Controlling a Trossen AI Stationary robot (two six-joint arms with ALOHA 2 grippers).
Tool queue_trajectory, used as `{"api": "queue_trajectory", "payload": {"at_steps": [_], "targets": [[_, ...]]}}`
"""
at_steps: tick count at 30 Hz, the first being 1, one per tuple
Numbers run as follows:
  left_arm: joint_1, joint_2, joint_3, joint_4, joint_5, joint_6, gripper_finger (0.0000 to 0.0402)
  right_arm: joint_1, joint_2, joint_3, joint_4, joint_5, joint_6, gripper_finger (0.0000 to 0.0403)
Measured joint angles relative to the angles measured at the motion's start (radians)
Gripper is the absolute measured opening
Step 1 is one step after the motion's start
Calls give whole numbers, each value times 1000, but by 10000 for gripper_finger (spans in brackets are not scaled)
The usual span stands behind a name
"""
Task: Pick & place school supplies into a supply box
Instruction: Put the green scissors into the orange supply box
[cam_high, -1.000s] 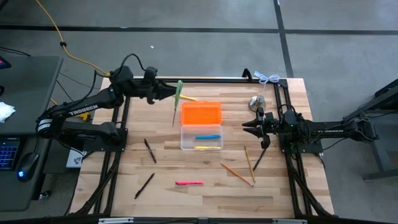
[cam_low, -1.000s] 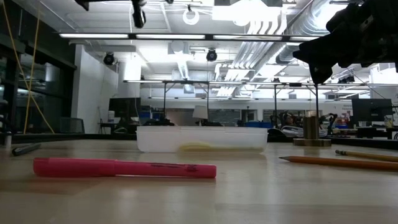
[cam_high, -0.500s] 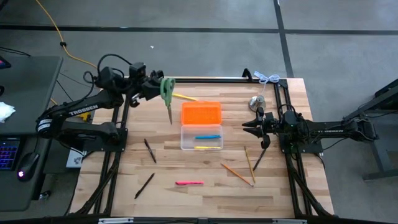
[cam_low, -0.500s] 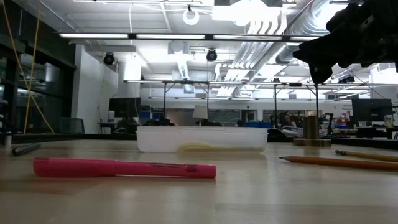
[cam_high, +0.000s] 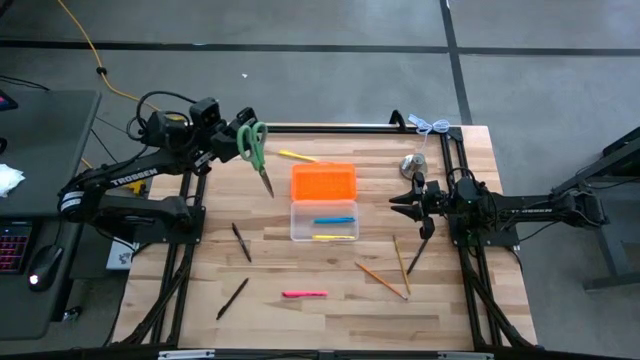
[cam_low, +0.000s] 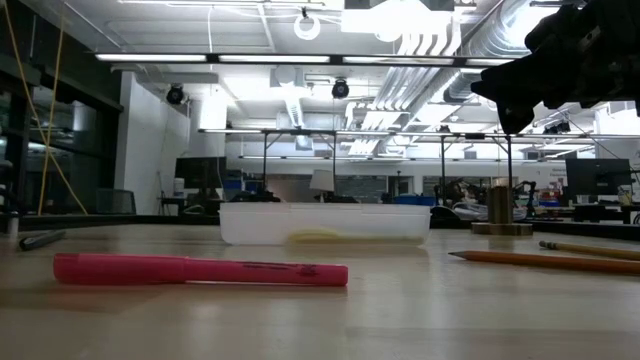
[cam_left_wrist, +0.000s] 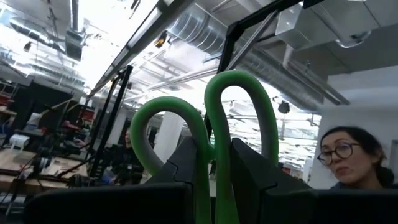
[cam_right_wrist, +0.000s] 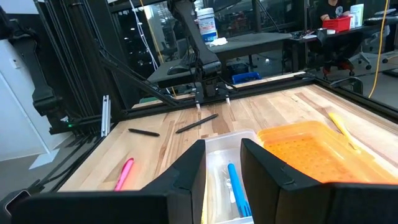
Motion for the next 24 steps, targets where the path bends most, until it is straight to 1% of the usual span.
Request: {"api": "queue_trajectory", "payload": {"at_steps": [9, 15, 19, 24], "targets": [[0, 0, 0, -6, 2, -1, 88, 0, 0, 0, 0, 0, 0, 78], [0, 3, 0, -8, -17, -40, 88, 0, 0, 0, 0, 0, 0, 78], [0, 13, 0, -54, -73, -106, 88, 0, 0, 0, 0, 0, 0, 78], [0, 13, 0, -198, -170, -162, 88, 0, 0, 0, 0, 0, 3, 78]]}}
